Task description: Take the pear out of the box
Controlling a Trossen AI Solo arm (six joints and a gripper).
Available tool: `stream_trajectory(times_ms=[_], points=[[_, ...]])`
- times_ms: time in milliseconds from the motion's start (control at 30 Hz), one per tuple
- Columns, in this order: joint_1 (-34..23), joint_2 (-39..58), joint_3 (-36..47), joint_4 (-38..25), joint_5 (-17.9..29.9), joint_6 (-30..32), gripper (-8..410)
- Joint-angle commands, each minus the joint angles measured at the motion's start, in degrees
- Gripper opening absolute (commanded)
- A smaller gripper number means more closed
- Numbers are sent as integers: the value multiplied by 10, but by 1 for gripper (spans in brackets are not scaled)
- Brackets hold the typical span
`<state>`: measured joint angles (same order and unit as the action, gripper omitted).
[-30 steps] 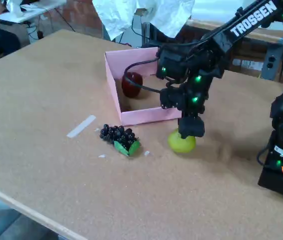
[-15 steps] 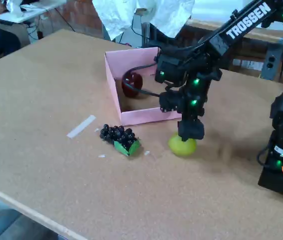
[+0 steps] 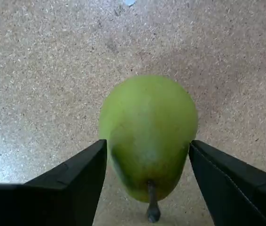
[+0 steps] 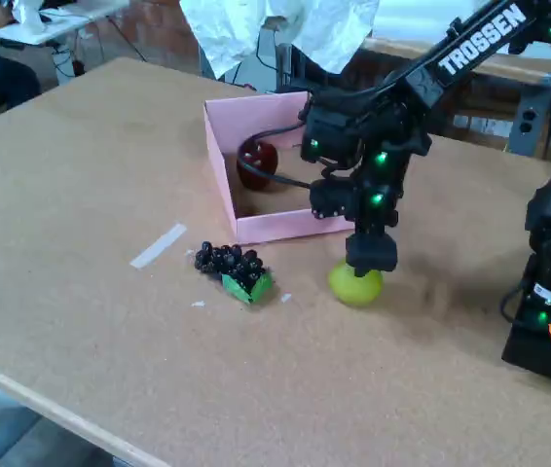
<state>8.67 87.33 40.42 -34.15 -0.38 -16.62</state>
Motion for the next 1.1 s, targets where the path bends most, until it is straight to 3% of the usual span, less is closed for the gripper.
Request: stream_trajectory(times_ms=[0,333,1067], points=[[2,-6,2,-15,-9,0,238],[6,-42,57,-101,-17,0,238],[30,-42,269,-377,-17,26,238]])
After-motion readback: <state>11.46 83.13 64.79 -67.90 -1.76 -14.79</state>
